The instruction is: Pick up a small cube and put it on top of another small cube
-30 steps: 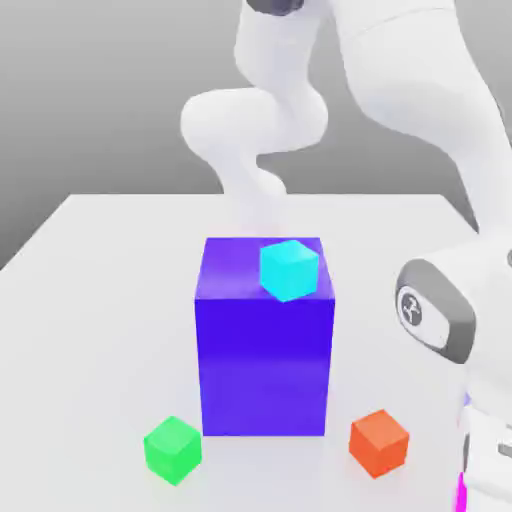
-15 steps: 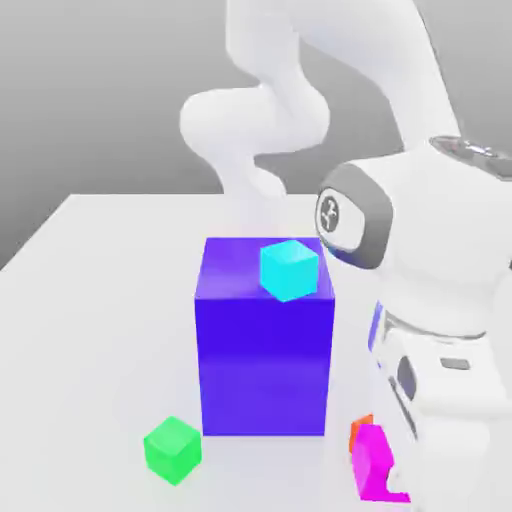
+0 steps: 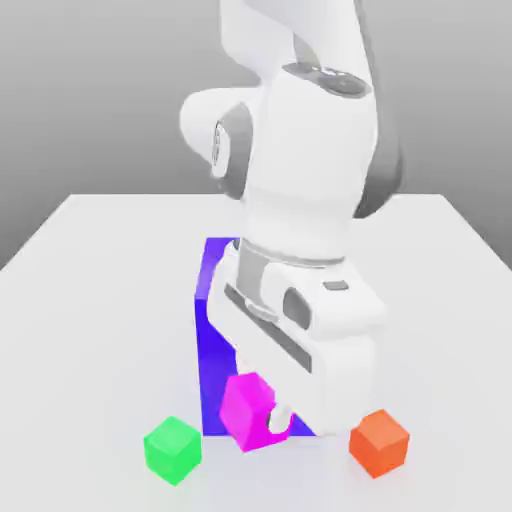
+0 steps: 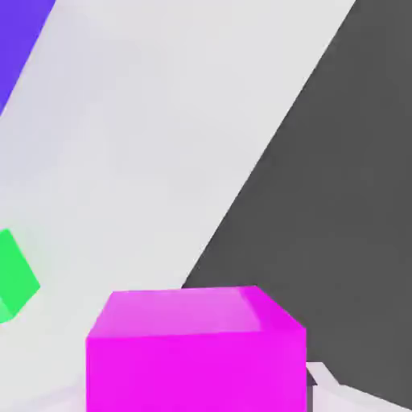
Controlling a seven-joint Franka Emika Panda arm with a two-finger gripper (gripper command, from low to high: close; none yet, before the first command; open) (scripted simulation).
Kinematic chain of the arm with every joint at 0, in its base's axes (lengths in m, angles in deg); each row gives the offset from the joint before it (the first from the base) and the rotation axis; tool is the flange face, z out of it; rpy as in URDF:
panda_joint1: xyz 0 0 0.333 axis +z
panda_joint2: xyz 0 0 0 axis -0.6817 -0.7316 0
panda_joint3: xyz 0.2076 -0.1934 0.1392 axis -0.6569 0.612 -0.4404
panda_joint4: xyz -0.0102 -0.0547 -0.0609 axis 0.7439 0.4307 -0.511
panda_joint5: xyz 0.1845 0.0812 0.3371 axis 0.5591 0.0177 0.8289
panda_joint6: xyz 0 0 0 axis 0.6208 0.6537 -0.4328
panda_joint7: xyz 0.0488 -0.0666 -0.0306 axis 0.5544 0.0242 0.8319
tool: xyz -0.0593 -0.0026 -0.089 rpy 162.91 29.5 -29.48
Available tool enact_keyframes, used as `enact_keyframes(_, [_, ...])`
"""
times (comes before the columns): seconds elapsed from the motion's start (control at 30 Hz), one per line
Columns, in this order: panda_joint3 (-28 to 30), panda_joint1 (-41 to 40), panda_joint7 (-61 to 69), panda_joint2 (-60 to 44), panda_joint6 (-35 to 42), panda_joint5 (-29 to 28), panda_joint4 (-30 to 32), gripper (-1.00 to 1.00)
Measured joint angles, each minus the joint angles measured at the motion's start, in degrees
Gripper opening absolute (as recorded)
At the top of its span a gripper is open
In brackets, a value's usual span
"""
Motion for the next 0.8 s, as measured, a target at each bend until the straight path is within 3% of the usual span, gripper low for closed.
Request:
enact_keyframes(0.67, [7.11, -6.66, 65.32, 2.34, -2.89, 16.09, 11.64, -1.0])
enact_keyframes(0.8, [7.01, -6.27, 69.22, 0.24, -5.11, 18.03, 11.79, -1.0])
